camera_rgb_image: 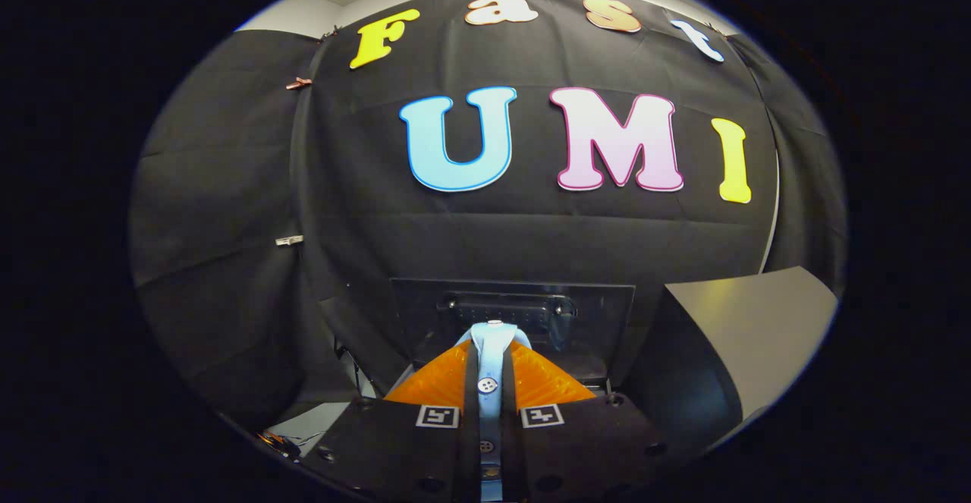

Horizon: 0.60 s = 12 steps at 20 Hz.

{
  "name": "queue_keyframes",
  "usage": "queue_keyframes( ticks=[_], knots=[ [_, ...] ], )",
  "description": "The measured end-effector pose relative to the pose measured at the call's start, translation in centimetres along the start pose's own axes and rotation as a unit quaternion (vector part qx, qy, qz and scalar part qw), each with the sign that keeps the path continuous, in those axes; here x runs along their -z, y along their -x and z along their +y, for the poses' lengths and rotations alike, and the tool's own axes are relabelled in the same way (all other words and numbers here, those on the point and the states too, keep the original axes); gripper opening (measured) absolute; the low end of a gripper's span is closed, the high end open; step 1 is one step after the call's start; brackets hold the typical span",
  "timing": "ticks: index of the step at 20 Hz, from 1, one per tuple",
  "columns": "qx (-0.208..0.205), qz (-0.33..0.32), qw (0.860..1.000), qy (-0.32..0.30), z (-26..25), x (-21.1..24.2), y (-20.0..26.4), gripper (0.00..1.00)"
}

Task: Put the clothes into the washing machine and then close the washing machine lid.

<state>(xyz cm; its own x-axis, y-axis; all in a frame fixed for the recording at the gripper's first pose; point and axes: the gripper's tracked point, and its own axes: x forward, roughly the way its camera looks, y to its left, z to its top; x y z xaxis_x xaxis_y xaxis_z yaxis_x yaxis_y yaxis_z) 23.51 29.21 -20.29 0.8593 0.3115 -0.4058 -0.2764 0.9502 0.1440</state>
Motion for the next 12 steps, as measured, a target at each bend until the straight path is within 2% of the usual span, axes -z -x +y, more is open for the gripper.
queue_keyframes(
  ticks=[5,12],
  knots=[
    [0.036,0.033,0.999,-0.013,-1.8,3.6,-2.7,0.15],
    [0.026,0.146,0.989,0.000,-0.4,11.9,-5.6,0.15]
  ],
)
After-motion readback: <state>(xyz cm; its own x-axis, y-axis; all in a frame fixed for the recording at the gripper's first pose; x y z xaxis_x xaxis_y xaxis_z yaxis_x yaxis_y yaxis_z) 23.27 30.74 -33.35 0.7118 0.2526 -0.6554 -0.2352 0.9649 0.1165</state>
